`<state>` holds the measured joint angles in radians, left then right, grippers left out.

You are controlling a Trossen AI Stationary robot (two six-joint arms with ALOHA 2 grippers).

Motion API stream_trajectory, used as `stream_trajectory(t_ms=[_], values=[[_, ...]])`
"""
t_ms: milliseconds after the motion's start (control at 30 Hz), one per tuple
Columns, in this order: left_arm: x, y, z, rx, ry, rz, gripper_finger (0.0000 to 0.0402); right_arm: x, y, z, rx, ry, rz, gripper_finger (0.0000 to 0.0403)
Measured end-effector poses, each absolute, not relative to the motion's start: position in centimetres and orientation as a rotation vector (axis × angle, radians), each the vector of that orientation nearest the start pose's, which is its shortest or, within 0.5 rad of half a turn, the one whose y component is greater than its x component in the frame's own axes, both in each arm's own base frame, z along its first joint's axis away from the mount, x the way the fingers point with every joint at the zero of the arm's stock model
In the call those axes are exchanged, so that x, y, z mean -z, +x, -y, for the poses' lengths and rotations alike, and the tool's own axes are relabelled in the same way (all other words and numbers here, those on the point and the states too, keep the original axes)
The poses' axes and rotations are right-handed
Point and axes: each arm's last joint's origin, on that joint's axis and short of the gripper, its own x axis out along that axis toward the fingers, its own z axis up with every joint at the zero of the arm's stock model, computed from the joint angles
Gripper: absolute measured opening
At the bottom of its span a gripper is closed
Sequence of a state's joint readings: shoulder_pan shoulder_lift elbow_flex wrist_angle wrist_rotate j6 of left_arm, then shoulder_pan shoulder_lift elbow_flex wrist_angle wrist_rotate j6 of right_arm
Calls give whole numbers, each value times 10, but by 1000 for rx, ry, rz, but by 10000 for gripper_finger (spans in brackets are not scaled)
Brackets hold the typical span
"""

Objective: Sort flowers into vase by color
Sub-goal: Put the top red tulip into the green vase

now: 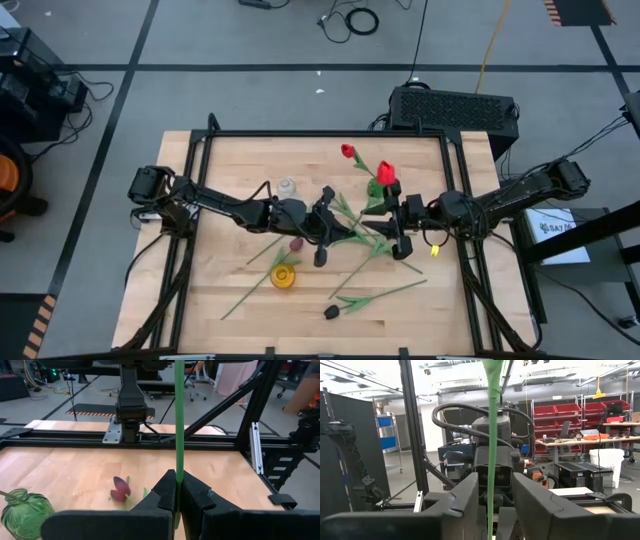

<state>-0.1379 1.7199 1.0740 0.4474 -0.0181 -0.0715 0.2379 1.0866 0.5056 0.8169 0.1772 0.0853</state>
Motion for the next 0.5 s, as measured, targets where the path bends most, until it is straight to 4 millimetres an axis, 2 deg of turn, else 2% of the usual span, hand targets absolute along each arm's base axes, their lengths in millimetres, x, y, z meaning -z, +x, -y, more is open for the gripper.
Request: stream_trajectory(t_ms=[267, 400, 500], values=[[-234, 380, 50, 113, -50, -324, 15, -275, 223, -49, -63, 133, 228, 155], [-234, 380, 50, 115, -50, -328, 15, -275, 223, -49, -62, 132, 229, 152], [-234, 380, 50, 114, -50, -329, 15, -276, 223, -48, -55, 135, 231, 133]])
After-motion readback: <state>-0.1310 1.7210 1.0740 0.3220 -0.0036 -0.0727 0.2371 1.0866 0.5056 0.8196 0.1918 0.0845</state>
